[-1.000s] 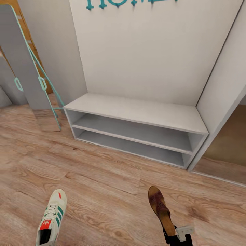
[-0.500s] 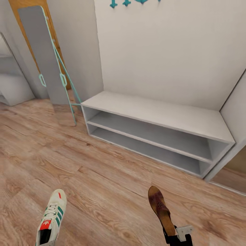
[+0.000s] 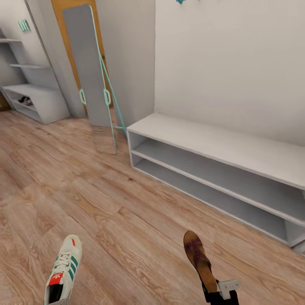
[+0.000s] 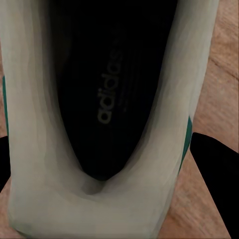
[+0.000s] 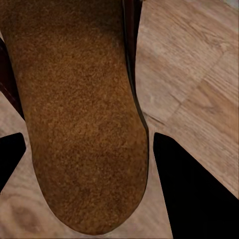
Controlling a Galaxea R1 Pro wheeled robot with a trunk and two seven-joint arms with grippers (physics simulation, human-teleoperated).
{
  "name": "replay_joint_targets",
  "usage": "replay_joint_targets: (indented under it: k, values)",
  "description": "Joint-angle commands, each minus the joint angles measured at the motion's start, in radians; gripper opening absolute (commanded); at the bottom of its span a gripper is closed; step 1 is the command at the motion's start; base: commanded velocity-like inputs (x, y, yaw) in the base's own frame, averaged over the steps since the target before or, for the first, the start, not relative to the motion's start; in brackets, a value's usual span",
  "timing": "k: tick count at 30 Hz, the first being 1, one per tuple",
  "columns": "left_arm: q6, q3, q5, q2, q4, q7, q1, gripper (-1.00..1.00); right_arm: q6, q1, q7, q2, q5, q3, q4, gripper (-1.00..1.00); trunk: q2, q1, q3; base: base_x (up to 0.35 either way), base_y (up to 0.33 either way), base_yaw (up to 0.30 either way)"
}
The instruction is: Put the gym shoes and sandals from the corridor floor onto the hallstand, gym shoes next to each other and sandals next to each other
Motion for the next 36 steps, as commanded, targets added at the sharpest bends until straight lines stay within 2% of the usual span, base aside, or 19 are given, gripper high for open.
replay_joint_targets:
  k: [1, 36]
  values:
    - [-0.003, 0.002, 0.005, 0.0, 0.001, -0.004, -0.001, -1.0, -0.003, 0.0, 0.01, 0.001, 0.004, -0.008, -0.001, -1.0, 0.0, 0.0, -0.001, 0.223, 0.233, 0.279]
    - [-0.003, 0.003, 0.006, 0.0, 0.001, -0.004, -0.001, -1.0, -0.003, 0.0, 0.01, 0.002, 0.004, -0.008, -0.001, -1.0, 0.0, 0.0, -0.024, 0.246, 0.223, 0.279]
